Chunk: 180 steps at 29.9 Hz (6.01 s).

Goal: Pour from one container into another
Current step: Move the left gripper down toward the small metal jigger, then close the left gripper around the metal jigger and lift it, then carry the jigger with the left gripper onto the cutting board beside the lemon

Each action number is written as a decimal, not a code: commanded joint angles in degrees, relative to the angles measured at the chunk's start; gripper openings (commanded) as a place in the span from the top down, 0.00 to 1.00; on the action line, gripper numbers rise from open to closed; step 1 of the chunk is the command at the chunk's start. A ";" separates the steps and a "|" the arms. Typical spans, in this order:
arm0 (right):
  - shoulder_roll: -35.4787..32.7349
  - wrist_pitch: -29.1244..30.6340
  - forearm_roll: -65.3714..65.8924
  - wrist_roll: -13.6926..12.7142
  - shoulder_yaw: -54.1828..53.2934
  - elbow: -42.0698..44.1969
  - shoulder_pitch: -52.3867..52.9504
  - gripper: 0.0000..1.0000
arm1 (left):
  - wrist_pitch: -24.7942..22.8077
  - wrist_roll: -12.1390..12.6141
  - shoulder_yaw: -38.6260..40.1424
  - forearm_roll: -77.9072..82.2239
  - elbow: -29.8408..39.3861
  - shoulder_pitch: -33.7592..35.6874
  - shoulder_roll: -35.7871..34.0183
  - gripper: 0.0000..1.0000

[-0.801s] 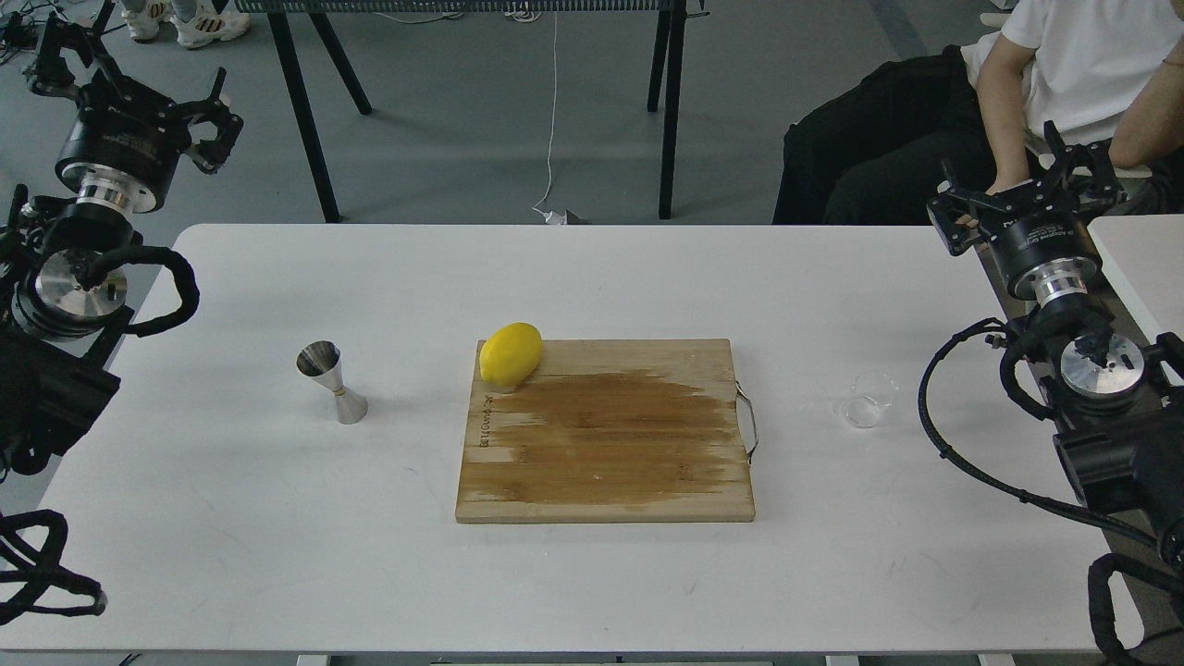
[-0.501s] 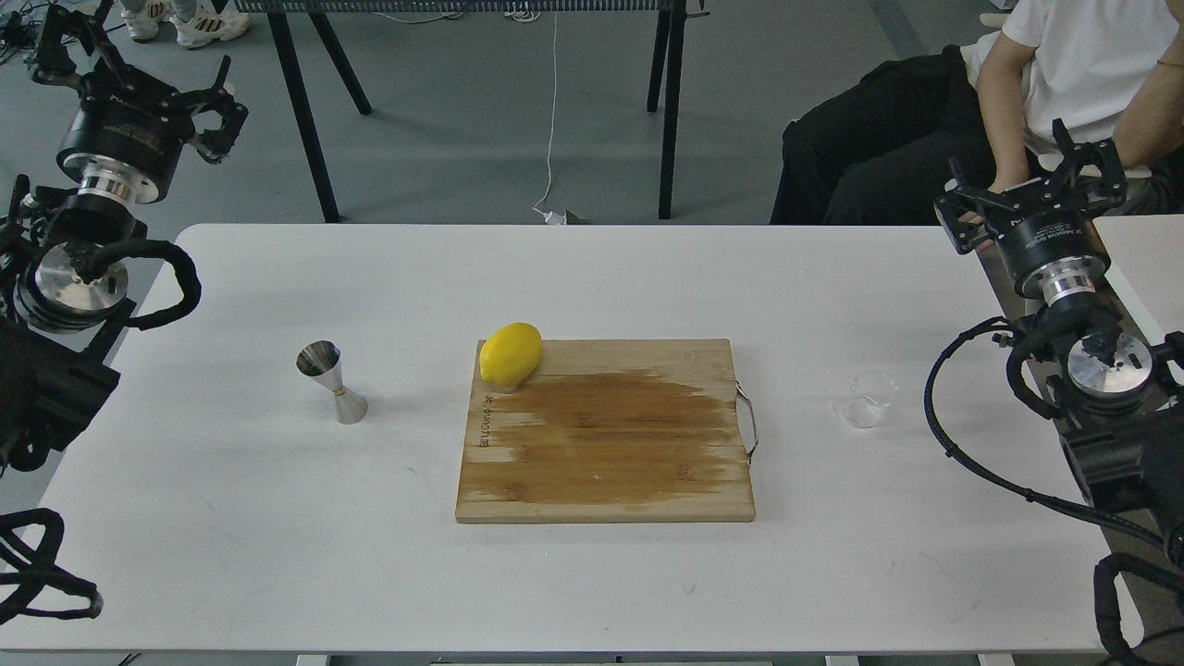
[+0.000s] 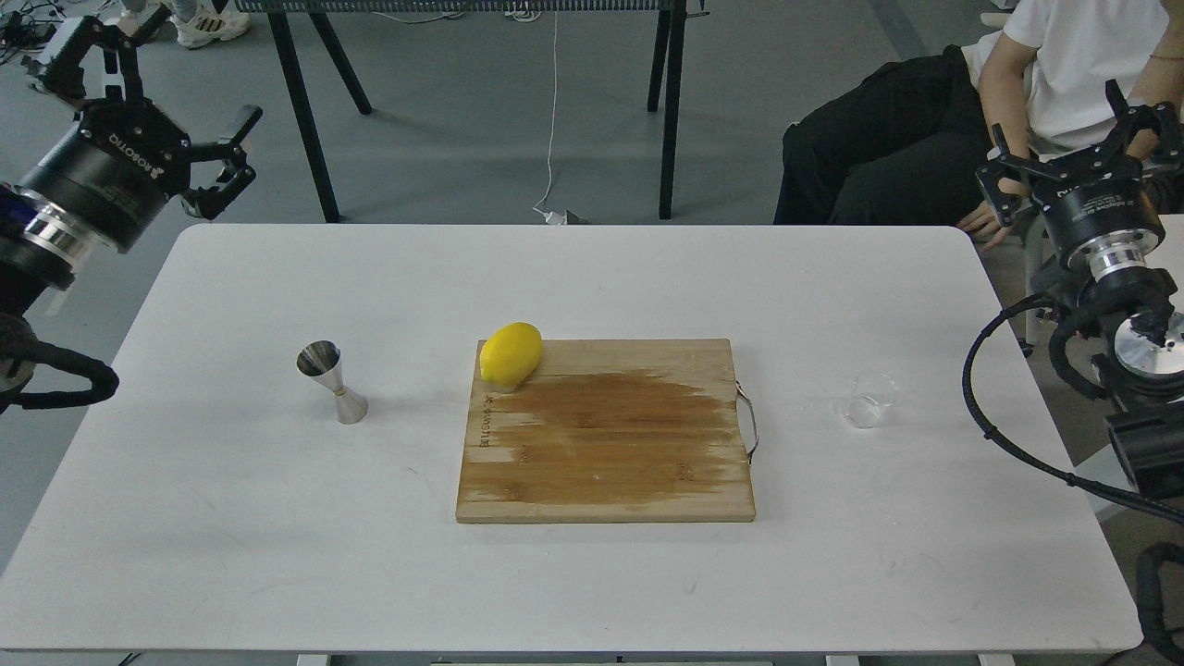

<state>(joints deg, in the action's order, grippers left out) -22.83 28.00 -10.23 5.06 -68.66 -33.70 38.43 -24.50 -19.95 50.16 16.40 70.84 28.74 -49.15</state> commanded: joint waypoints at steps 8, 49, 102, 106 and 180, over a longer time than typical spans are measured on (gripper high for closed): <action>-0.46 0.00 0.03 0.03 0.46 0.22 -0.03 0.00 | 8.93 -2.55 -0.67 31.64 17.05 -10.19 -8.42 0.07; -0.55 -5.59 -0.05 1.18 -2.53 -4.35 0.68 0.00 | 46.48 0.61 -10.26 106.38 -21.35 -15.12 18.64 0.09; -1.25 -8.58 -0.05 1.18 -2.88 -6.55 0.24 0.00 | 50.61 0.35 -10.69 106.38 -23.04 -2.03 24.45 0.86; -1.95 -8.49 -0.05 1.18 -3.14 -6.46 0.06 0.00 | 50.34 0.44 -11.22 107.70 -16.19 -0.88 25.06 0.87; -3.89 -7.00 0.12 1.44 -4.90 -6.20 -3.80 0.00 | 48.76 0.27 -30.91 108.60 -20.93 2.02 35.18 0.24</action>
<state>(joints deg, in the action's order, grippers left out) -26.81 20.21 -10.28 6.50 -74.23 -40.06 34.72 23.92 -17.45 19.11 125.00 46.22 31.98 -9.97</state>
